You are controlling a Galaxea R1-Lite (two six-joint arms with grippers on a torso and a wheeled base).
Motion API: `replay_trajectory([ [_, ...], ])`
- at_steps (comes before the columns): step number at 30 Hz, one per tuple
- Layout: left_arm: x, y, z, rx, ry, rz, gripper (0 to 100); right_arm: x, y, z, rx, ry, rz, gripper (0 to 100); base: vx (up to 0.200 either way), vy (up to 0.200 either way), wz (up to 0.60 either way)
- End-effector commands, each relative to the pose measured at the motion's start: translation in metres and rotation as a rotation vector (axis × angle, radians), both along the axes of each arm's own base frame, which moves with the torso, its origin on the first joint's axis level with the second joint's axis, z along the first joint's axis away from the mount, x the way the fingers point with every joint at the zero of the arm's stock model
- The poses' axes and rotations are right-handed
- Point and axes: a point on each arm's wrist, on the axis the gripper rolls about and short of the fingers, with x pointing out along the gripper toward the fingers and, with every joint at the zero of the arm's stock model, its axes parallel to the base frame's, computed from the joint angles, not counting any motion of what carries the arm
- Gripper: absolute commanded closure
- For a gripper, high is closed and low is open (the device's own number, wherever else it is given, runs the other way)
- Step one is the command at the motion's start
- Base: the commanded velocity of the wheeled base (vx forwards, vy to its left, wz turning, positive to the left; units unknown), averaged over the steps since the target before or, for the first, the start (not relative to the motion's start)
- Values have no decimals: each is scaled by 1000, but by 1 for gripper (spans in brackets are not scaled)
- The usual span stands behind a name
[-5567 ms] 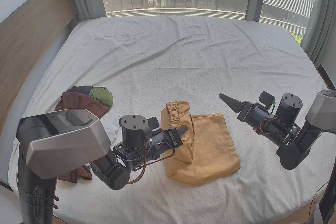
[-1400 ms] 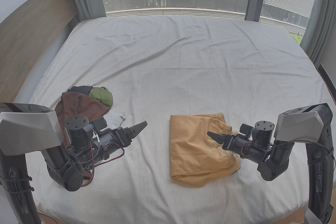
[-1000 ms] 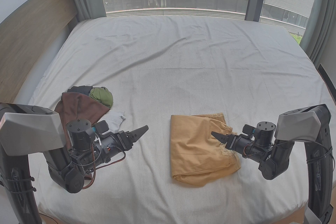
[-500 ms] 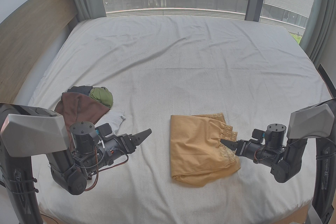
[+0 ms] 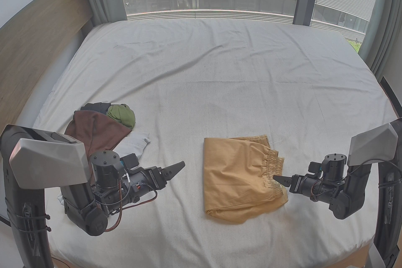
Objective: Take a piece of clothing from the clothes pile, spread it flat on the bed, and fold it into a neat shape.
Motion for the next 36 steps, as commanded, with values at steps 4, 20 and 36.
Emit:
replay_trajectory([
  [4,0,0,-3,7,7,-1,0,-4,9,-18,-2,57,30,0,0,0,0],
  [20,-1,-3,-6,23,5,-14,0,-7,40,-24,87,112,68,0,0,0,0],
  [36,-2,-4,-6,24,4,-18,0,-4,47,-22,105,97,78,0,0,0,0],
])
